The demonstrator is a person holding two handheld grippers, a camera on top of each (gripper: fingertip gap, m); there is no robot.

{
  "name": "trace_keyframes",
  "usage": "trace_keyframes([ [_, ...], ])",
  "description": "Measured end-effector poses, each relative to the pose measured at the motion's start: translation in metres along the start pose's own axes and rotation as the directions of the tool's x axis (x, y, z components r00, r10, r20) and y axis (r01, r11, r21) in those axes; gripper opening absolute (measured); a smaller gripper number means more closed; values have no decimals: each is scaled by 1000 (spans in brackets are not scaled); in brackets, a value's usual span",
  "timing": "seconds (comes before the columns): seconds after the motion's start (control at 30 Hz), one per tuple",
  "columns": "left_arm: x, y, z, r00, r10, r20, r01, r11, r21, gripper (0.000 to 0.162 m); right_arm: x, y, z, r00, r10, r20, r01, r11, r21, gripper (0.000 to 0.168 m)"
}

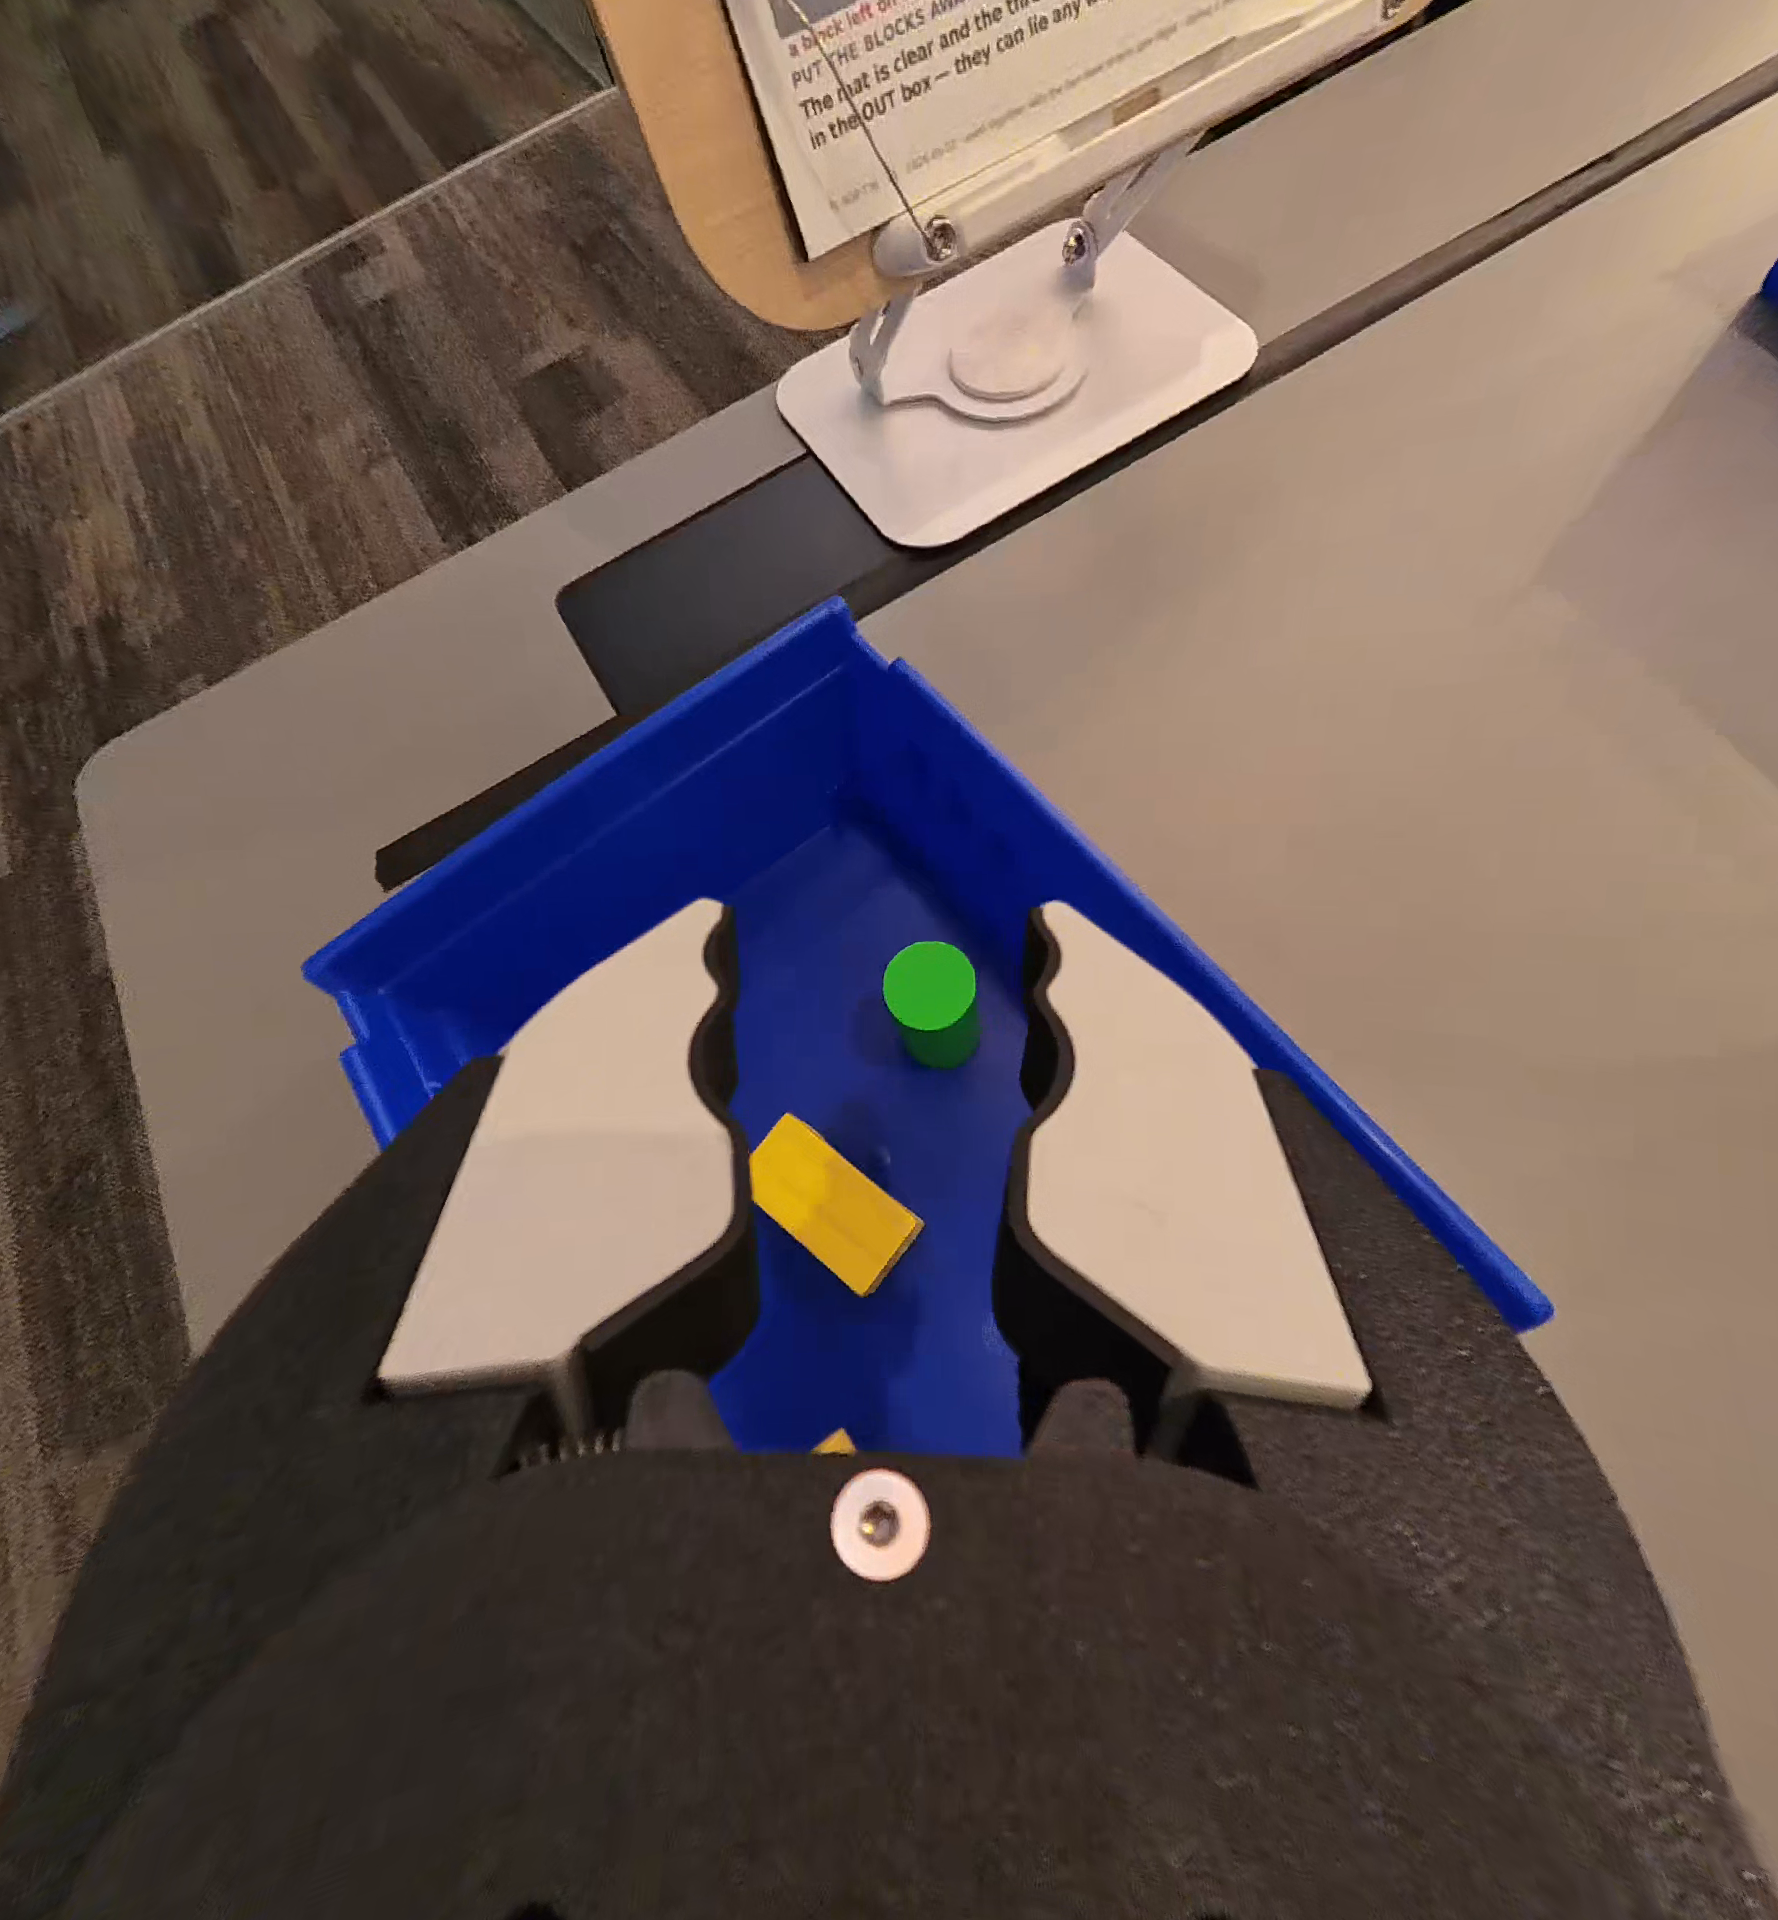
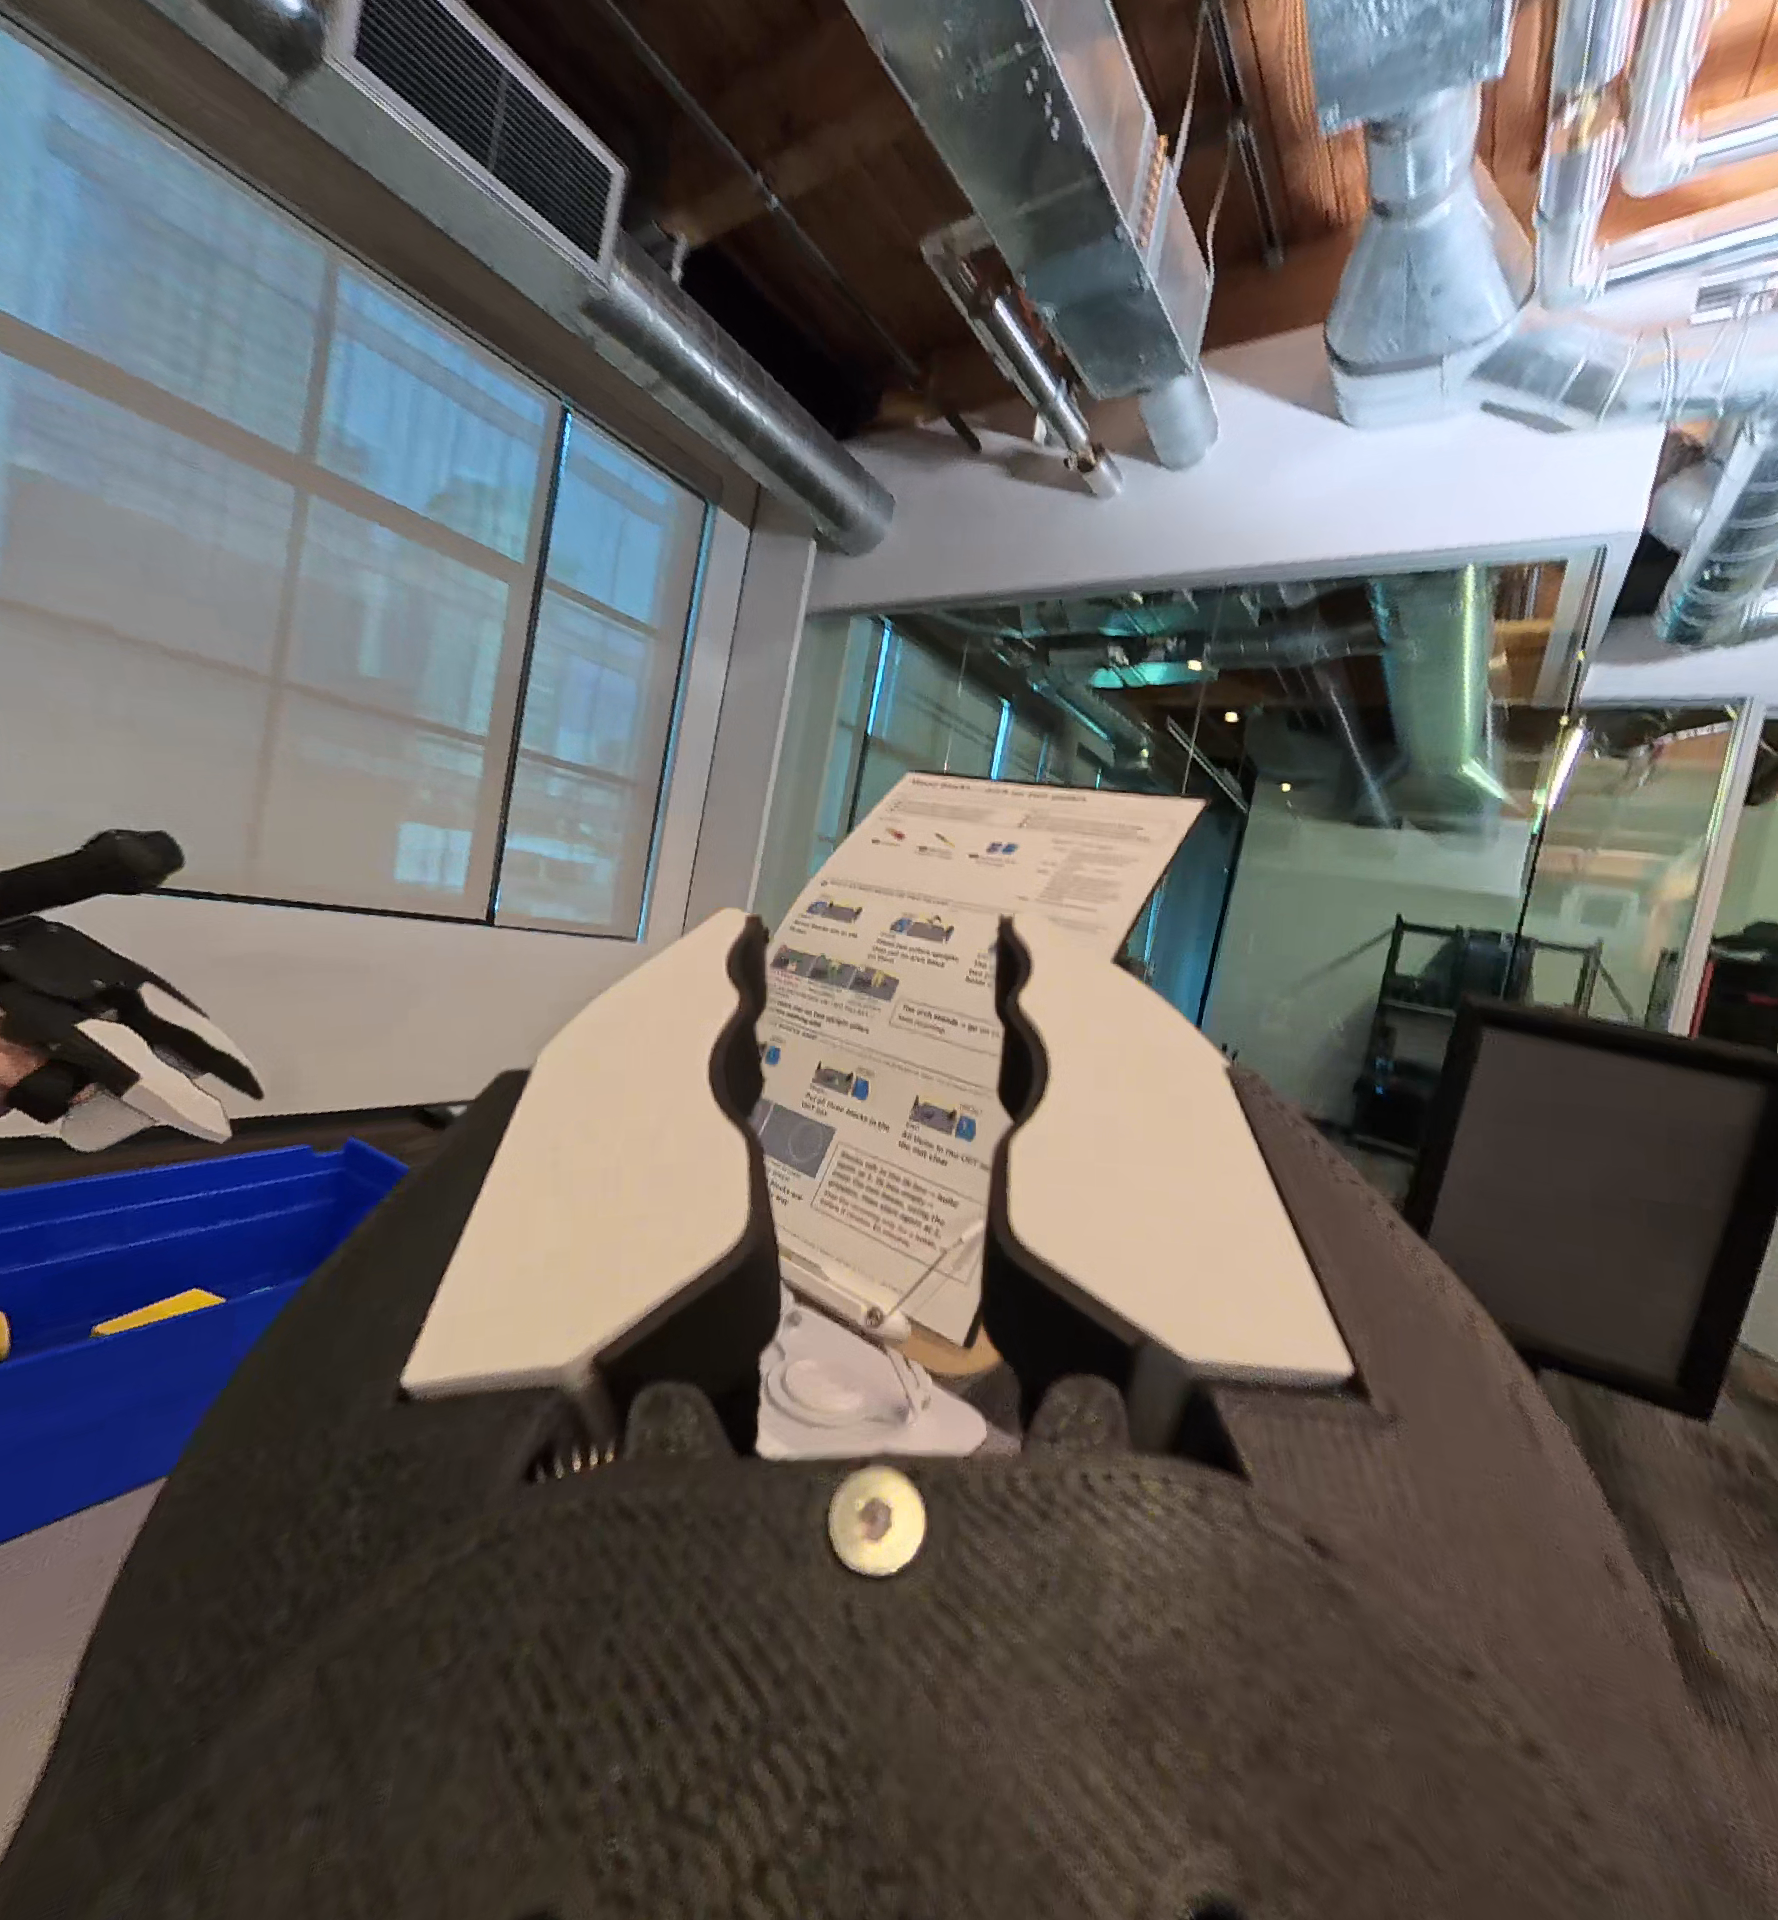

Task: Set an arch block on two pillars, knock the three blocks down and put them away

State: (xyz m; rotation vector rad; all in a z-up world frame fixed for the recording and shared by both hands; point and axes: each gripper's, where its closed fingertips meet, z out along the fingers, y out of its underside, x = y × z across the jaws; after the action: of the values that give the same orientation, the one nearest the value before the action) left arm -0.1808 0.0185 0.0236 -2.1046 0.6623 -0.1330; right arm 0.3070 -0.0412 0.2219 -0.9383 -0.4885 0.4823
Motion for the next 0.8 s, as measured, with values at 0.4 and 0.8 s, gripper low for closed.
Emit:
trace_keyframes([
  [0.4,9,-32,-20,999,31,33,-35,988,150,53,-38,28,17,988,5,153,8,997,-81,44],
  [0.8,10,-62,-48,998,6,56,-24,946,324,56,-56,44,29,980,27,196,-13,997,-72,44],
])
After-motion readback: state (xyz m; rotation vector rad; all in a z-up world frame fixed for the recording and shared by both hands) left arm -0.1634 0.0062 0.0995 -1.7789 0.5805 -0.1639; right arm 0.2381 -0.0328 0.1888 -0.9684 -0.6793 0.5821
